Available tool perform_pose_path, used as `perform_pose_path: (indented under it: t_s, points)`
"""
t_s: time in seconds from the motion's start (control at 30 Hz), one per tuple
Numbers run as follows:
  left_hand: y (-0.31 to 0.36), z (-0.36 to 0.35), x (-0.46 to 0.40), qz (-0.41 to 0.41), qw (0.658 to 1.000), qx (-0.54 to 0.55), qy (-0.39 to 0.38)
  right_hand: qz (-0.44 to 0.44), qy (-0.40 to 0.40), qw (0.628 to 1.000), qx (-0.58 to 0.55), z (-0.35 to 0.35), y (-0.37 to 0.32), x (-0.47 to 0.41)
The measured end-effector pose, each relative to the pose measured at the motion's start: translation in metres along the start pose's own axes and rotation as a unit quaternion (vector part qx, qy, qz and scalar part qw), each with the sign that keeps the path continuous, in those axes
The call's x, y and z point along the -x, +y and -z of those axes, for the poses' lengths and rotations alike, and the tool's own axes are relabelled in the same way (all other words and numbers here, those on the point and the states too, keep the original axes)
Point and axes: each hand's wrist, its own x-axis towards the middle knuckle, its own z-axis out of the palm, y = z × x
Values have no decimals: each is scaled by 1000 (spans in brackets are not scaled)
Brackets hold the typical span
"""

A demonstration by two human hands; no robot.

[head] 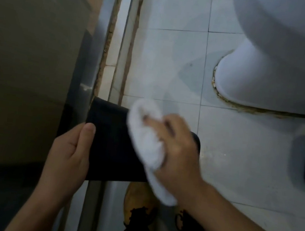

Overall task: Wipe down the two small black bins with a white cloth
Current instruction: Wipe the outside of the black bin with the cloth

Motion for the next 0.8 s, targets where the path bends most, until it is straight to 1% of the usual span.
perform_pose_path:
  t_s: [0.07,0.1,0.13,0.2,0.33,0.37,0.4,0.43,0.5,0.57,0.6,0.63,0.7,0.77,0.8]
  points:
    - [7,-2,0,3,1000,-8,2,-119,29,992,18,11,26,0]
    - [8,-2,-1,4,1000,-7,3,-161,39,986,30,14,35,1]
    - [8,-2,-2,3,1000,-4,5,-176,44,982,47,14,37,2]
    - [7,-2,-4,-1,1000,6,8,-152,42,986,57,9,20,2]
    - [8,-2,-8,-4,1000,5,-6,10,10,1000,27,-8,-26,5]
    - [8,0,-8,-4,1000,3,-11,41,7,999,30,-10,-26,5]
    - [8,1,-8,-2,1000,1,-15,48,9,998,27,-9,-19,6]
    - [8,2,-9,2,1000,-1,-21,24,18,999,24,-6,-6,8]
    - [7,3,-9,12,1000,-7,-22,-96,48,994,10,7,26,17]
    - [8,2,-8,8,1000,-21,-15,-202,80,976,7,20,52,28]
    - [9,1,-7,8,1000,-23,-13,-229,92,969,14,24,58,32]
    - [9,1,-6,12,1000,-19,-13,-236,96,967,27,24,60,33]
    - [11,0,-5,23,1000,-10,-18,-204,92,973,57,18,51,33]
    - [12,0,-5,23,999,-14,-20,-133,75,986,69,10,25,27]
    - [12,1,-5,22,999,-18,-23,-93,62,992,58,4,8,23]
